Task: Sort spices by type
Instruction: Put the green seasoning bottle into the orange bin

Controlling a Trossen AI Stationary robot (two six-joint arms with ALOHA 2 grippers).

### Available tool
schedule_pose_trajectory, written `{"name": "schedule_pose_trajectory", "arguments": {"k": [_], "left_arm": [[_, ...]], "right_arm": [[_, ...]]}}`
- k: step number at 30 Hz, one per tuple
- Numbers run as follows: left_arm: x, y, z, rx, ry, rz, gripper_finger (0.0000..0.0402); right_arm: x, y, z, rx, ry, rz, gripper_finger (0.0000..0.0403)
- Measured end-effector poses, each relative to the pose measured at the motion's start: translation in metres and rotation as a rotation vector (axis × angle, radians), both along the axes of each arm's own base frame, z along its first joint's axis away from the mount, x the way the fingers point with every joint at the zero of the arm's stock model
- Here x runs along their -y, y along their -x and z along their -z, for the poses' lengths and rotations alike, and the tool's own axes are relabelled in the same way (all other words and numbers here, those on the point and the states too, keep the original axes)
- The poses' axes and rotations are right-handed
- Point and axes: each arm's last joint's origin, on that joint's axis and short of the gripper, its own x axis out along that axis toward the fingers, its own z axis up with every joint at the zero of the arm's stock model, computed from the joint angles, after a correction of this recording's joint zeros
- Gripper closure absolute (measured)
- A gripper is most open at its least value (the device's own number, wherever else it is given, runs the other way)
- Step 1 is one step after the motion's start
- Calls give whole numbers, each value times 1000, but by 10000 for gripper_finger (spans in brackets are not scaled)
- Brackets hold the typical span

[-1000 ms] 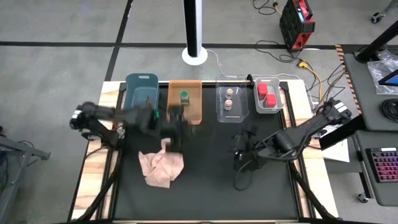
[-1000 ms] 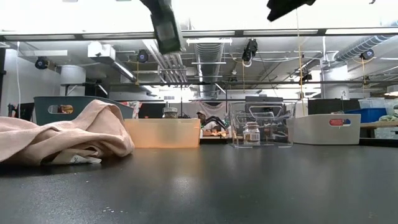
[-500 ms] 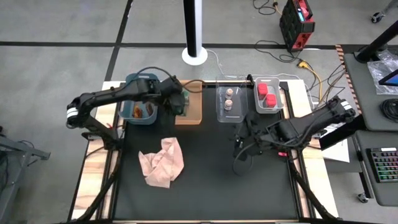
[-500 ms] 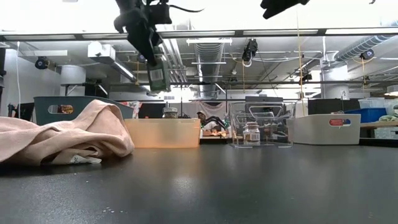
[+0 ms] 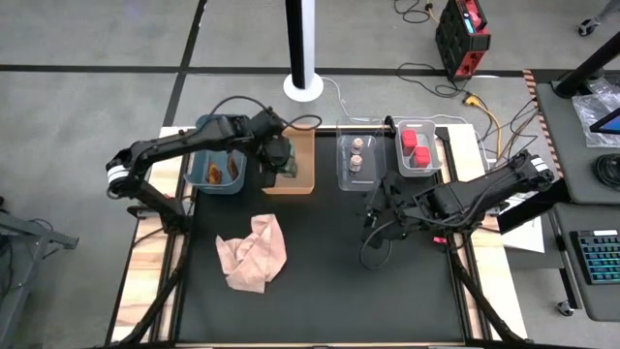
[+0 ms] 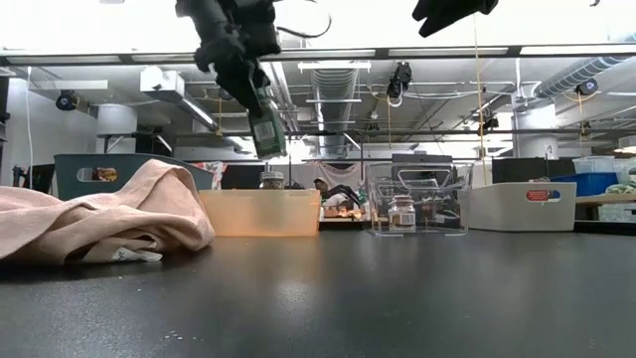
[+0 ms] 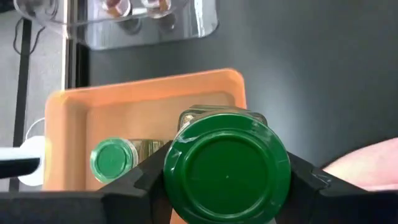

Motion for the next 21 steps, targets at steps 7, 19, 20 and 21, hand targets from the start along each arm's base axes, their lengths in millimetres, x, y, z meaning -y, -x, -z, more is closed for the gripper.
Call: {"name": "schedule_pose_trajectory", "arguments": {"k": [7, 19, 20, 21], "left_arm": [[-5, -5, 38, -94, -11, -70, 224], [-17, -27, 85, -236, 16, -104, 224], [-18, -29, 85, -236, 17, -104, 224], [-18, -30, 85, -234, 19, -103, 224]], "right_arm": [[0, 0, 1, 5, -16, 13, 167], [-1, 0, 2, -1, -34, 6, 163], [-1, 0, 2, -1, -34, 6, 165], [-1, 0, 2, -3, -33, 6, 166]]}}
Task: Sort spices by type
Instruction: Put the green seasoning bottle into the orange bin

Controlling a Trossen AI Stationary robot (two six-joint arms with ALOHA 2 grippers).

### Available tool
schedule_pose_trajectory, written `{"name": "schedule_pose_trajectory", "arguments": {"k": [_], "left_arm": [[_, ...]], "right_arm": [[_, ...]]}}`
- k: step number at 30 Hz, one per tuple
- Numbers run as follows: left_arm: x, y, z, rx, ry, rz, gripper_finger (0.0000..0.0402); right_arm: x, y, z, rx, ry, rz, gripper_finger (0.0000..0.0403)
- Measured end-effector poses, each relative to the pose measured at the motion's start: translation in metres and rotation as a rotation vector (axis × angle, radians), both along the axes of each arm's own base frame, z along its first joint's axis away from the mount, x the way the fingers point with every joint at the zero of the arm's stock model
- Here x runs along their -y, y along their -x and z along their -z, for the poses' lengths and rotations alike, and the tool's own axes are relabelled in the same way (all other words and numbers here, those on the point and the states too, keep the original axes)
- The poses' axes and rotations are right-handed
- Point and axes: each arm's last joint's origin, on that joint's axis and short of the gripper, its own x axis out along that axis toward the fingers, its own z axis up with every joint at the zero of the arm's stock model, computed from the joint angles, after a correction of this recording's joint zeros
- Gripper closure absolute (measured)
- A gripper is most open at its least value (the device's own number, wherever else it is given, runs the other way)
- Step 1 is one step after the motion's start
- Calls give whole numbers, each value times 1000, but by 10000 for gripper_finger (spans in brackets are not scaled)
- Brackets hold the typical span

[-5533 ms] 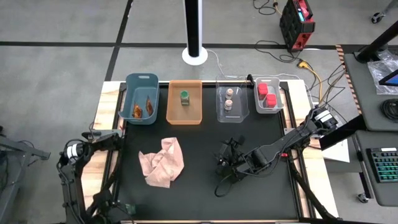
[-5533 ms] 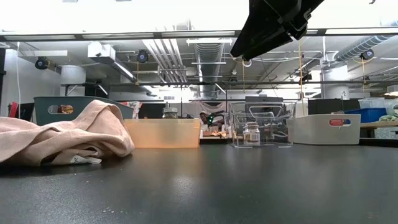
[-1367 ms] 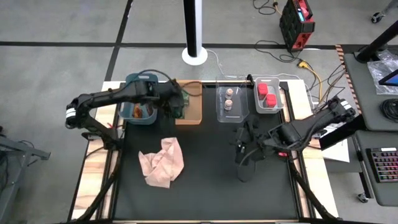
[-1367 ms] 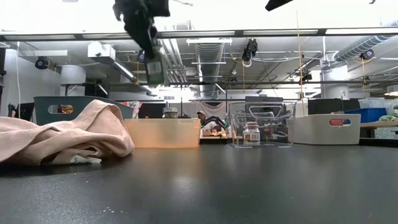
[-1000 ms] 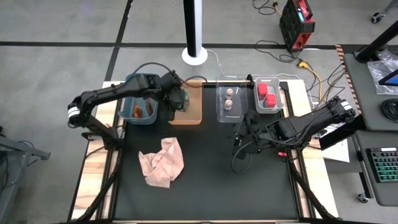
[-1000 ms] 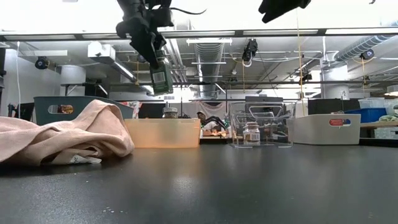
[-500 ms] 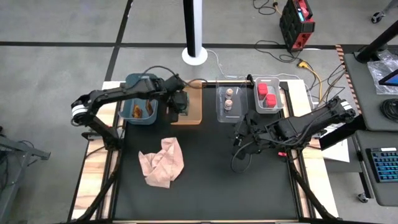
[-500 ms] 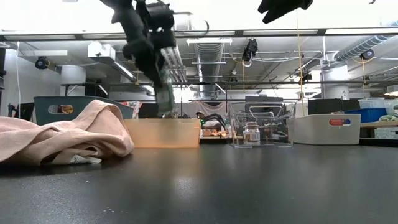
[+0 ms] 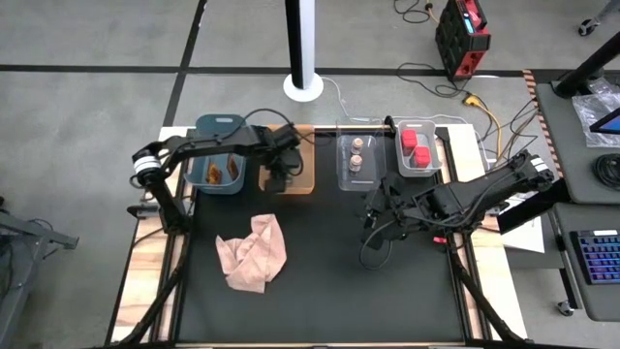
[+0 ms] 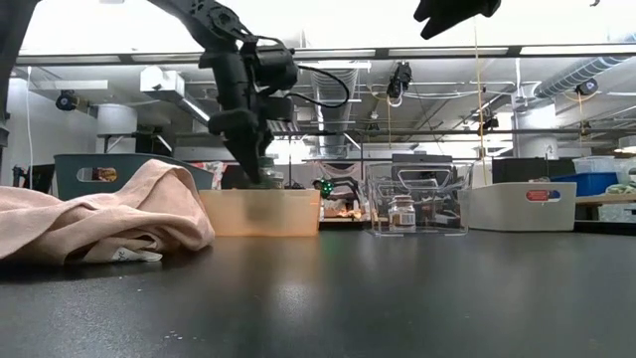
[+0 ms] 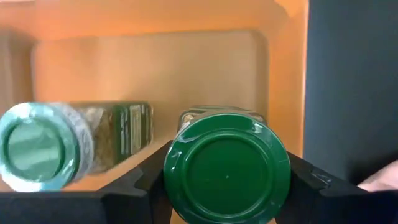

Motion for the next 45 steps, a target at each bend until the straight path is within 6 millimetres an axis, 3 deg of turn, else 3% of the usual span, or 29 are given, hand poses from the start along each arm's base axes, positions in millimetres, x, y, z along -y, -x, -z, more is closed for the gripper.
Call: {"name": "schedule_pose_trajectory", "arguments": {"k": [12, 20, 45], "left_arm": [[-5, -7, 10, 1, 5, -3, 224], [-5, -7, 13, -5, 12, -15, 158], [-5, -7, 13, -3, 17, -38, 176]], "right_arm": [[1, 2, 6, -31, 13, -2, 158], [1, 3, 15, -54, 17, 5, 156], [1, 3, 19, -46, -2, 34, 122]]}}
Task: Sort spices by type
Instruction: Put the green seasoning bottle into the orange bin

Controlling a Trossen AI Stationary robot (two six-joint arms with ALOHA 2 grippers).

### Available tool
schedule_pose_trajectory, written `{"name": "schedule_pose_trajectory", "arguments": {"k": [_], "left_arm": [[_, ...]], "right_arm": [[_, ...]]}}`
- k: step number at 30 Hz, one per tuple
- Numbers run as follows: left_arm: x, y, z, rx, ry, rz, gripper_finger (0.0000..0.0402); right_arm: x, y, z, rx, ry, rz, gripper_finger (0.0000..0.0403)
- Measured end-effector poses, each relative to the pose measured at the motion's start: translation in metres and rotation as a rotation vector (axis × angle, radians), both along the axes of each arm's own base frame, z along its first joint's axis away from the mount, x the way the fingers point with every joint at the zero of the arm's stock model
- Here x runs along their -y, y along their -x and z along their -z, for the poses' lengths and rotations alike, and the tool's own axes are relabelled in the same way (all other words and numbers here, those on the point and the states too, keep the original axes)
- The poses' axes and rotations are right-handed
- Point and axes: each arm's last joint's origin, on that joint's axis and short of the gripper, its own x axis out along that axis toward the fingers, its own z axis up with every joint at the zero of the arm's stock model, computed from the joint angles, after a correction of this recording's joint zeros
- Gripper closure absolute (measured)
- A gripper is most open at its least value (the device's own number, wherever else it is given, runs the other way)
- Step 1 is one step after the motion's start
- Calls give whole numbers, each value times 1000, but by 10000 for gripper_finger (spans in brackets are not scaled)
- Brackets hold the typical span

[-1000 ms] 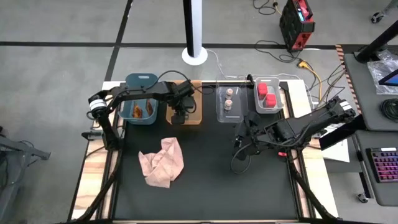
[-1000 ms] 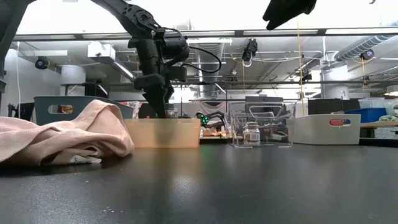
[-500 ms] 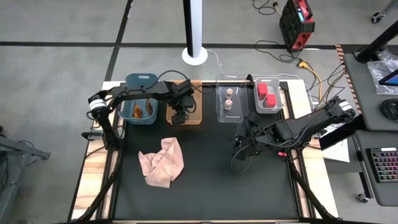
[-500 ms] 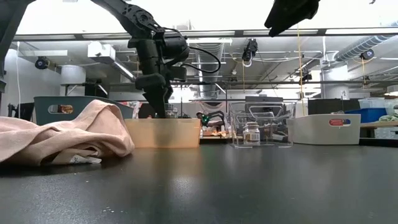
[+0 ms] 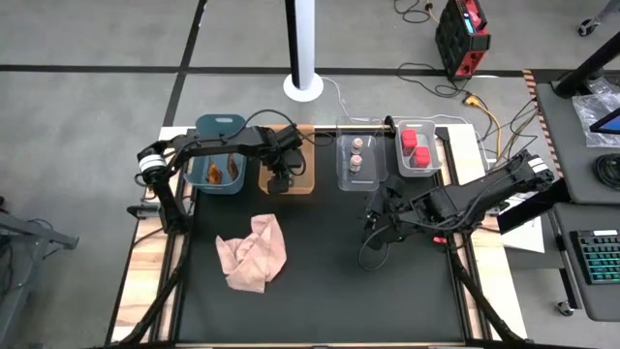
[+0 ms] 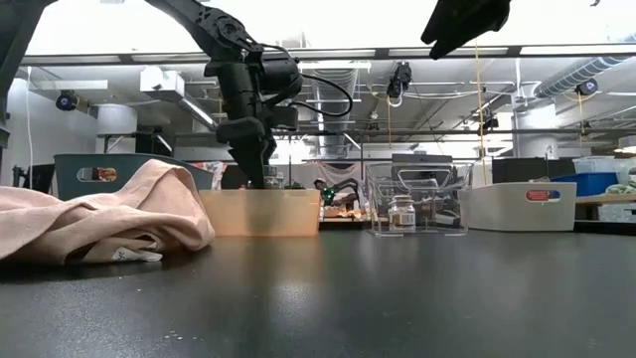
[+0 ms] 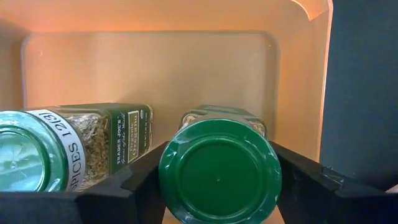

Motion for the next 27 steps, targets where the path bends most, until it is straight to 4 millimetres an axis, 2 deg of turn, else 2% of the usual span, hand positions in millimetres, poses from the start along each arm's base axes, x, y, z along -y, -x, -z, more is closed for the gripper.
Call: {"name": "schedule_pose_trajectory", "arguments": {"k": [8, 19, 27], "left_arm": [[0, 0, 0, 0, 0, -2, 173], [0, 0, 0, 1, 2, -10, 132], [3, 8, -6, -41, 5, -16, 125]], "right_arm": [[0, -1, -1, 13, 1, -7, 115], [0, -1, 0, 9, 4, -8, 128], [0, -1, 1, 6, 4, -7, 132]]}}
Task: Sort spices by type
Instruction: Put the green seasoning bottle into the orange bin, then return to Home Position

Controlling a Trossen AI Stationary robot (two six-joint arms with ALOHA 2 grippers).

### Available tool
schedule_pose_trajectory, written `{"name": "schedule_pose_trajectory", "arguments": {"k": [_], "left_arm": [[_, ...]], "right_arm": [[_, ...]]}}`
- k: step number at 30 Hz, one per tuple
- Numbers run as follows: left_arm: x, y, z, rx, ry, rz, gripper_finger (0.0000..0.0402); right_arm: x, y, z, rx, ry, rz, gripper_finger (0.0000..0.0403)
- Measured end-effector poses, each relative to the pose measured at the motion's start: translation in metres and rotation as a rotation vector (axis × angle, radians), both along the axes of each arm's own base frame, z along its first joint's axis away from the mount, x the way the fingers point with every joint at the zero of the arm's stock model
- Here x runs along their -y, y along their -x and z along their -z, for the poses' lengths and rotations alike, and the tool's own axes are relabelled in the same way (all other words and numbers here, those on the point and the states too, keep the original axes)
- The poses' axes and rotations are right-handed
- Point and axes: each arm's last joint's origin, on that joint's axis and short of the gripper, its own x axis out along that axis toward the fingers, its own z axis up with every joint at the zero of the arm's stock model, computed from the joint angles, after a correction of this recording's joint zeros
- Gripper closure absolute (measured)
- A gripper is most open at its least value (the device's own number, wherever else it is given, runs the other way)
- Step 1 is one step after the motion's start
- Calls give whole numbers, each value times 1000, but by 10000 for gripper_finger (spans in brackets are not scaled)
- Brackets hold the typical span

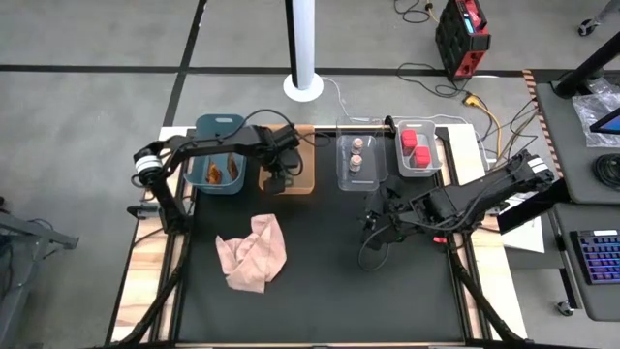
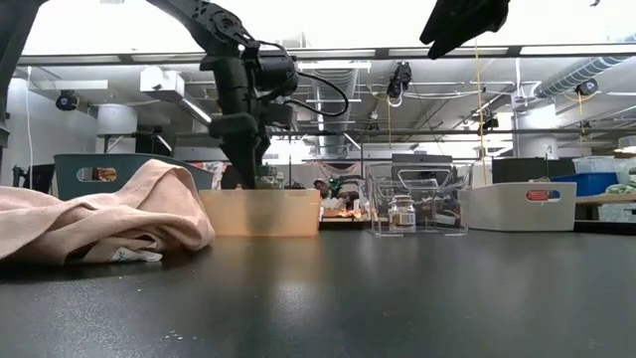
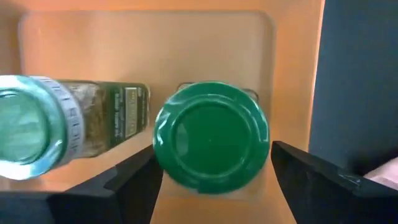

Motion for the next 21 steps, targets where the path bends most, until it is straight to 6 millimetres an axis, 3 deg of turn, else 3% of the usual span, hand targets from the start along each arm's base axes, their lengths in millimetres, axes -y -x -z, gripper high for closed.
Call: {"name": "schedule_pose_trajectory", "arguments": {"k": [11, 15, 21], "left_arm": [[3, 8, -24, 76, -41, -18, 125], [9, 12, -36, 112, -34, -69, 125], [27, 24, -70, 235, -56, -83, 125]], "right_arm": [[0, 0, 0, 3, 3, -5, 115], [-1, 0, 0, 24, 92, 12, 119], [-13, -3, 5, 92, 229, -29, 131]]}}
